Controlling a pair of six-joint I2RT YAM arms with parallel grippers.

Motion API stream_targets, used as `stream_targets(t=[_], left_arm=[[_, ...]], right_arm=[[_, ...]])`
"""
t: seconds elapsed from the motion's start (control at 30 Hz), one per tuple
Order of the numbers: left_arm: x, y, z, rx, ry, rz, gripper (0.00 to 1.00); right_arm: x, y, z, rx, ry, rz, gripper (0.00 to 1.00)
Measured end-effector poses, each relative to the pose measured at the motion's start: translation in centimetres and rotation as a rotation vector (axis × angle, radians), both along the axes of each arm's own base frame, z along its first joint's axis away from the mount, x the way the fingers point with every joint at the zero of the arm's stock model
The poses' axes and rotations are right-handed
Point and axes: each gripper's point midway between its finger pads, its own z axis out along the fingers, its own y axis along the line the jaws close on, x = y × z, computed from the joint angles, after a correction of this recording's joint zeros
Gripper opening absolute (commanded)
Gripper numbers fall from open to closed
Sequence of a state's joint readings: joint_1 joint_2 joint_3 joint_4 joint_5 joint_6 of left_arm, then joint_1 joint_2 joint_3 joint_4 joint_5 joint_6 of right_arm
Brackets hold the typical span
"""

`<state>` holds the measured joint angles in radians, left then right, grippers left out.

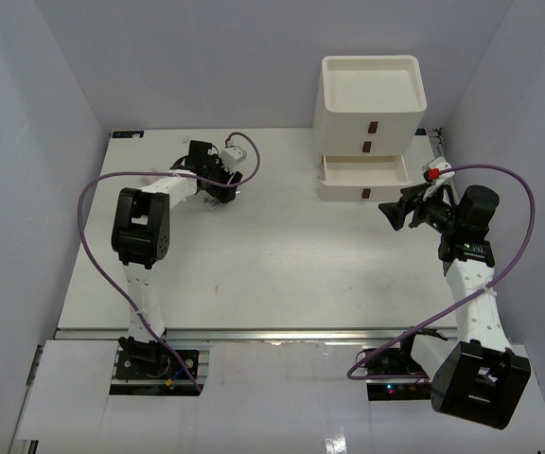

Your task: Organize the makeup

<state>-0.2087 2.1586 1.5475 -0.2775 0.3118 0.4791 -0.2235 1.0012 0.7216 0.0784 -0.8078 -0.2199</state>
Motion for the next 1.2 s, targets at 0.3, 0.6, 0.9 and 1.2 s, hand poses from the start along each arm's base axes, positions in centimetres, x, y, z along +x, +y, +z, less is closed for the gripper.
stream_targets(t=[0.3,0.6,0.9,1.2], left_arm=[[-2.5,-4.7,0.7,-0.144,0.087,-0.085,0.00],[-5.9,-15.7,6.3,-0.249,0.032,-0.327,0.00],[-8.4,-26.7,16.3,-0.371,-0.213,-0.560,0.00],[-6.8,-34.6,21.8,-0.526,-0.425,-0.627,0.01]], right_arm=[[0.0,-0.1,0.0,0.000,0.000,-0.004,0.79],[0.1,-0.8,0.0,0.000,0.000,-0.024,0.79],[0.3,-1.7,0.0,-0.002,-0.001,-0.056,0.79],[0.1,-3.0,1.0,-0.010,-0.031,-0.102,0.79]])
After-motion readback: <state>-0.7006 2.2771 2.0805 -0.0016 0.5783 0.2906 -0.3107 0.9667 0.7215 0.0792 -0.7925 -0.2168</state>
